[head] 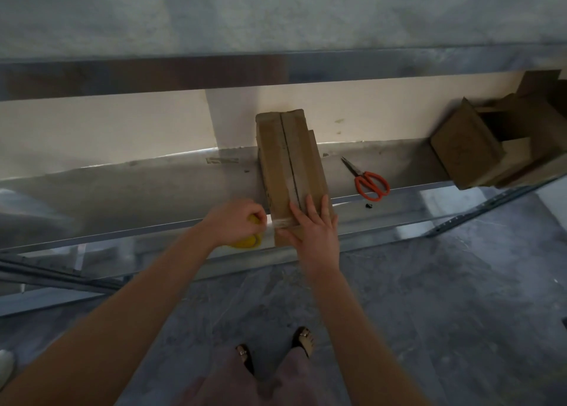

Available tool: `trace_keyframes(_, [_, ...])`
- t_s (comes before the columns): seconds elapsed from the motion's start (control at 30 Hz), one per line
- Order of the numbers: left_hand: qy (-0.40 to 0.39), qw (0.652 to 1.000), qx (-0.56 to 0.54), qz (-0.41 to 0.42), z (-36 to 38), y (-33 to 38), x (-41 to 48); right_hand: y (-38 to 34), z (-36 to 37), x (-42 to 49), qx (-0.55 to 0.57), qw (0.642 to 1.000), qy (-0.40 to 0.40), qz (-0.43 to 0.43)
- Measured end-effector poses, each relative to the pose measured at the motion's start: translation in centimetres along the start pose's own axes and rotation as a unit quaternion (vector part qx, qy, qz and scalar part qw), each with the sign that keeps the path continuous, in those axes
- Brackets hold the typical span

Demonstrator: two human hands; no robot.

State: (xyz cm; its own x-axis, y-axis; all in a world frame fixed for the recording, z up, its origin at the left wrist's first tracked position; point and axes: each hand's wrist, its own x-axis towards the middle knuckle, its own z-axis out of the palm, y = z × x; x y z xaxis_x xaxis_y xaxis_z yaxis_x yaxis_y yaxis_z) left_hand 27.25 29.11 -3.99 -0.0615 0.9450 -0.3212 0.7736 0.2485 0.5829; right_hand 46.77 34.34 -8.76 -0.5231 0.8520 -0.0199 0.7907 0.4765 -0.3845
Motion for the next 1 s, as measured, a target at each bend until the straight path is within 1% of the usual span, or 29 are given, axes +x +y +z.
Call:
trace_keyframes(0.07, [0.020, 0.998, 0.050, 0.014, -0.1, -0.3, 0.1, 0.2, -0.1, 0.0, -0.005, 1.000, -0.001, 0.001])
trace_keyframes(0.13, [0.021, 0.997, 0.074, 0.016, 0.1, -0.7, 0.4, 0.0, -0.4, 0.1, 0.009, 1.000, 0.009, 0.014])
trace_keyframes(0.37, [-0.026, 0.994, 0.094, -0.050, 1.2, -3.5, 1.1, -0.8, -0.4, 0.5, 0.105, 0.990, 0.066, 0.061])
trace_keyframes(0.43, [-0.030, 0.995, 0.058, -0.069, 1.3, -5.1, 0.5, -0.8, -0.3, 0.5, 0.113, 0.989, 0.066, 0.064])
trace_keyframes(0.53, [-0.018, 0.994, -0.055, -0.091, 1.5, -6.3, -0.6, -0.8, -0.2, 0.5, 0.106, 0.991, 0.060, 0.059])
trace_keyframes(0.6, [-0.007, 0.994, -0.069, -0.085, 1.8, -6.4, -0.7, -0.9, -0.3, 0.5, 0.104, 0.991, 0.057, 0.060])
trace_keyframes(0.67, [0.026, 0.994, -0.068, -0.081, 1.7, -6.6, -0.9, -0.9, -0.5, 0.6, 0.097, 0.992, 0.049, 0.059])
trace_keyframes(0.73, [0.078, 0.991, -0.075, -0.083, 0.8, -7.3, -1.2, -0.9, -0.7, 0.6, 0.093, 0.993, 0.051, 0.055])
trace_keyframes(0.8, [0.157, 0.983, -0.078, -0.056, -0.6, -8.5, -1.8, -0.8, -0.8, 0.7, 0.091, 0.993, 0.053, 0.050])
trace_keyframes(0.87, [0.239, 0.969, -0.056, -0.028, -2.1, -9.9, -2.2, -0.8, -0.7, 0.7, 0.088, 0.994, 0.048, 0.050])
trace_keyframes(0.9, [0.265, 0.963, -0.038, -0.024, -2.7, -10.5, -2.2, -0.8, -0.6, 0.7, 0.087, 0.994, 0.047, 0.051])
trace_keyframes(0.93, [0.279, 0.960, -0.022, -0.027, -3.2, -11.1, -2.1, -0.8, -0.6, 0.7, 0.086, 0.994, 0.048, 0.051])
trace_keyframes(1.0, [0.279, 0.960, 0.003, -0.032, -3.7, -12.1, -1.9, -0.9, -0.4, 0.7, 0.084, 0.994, 0.058, 0.048])
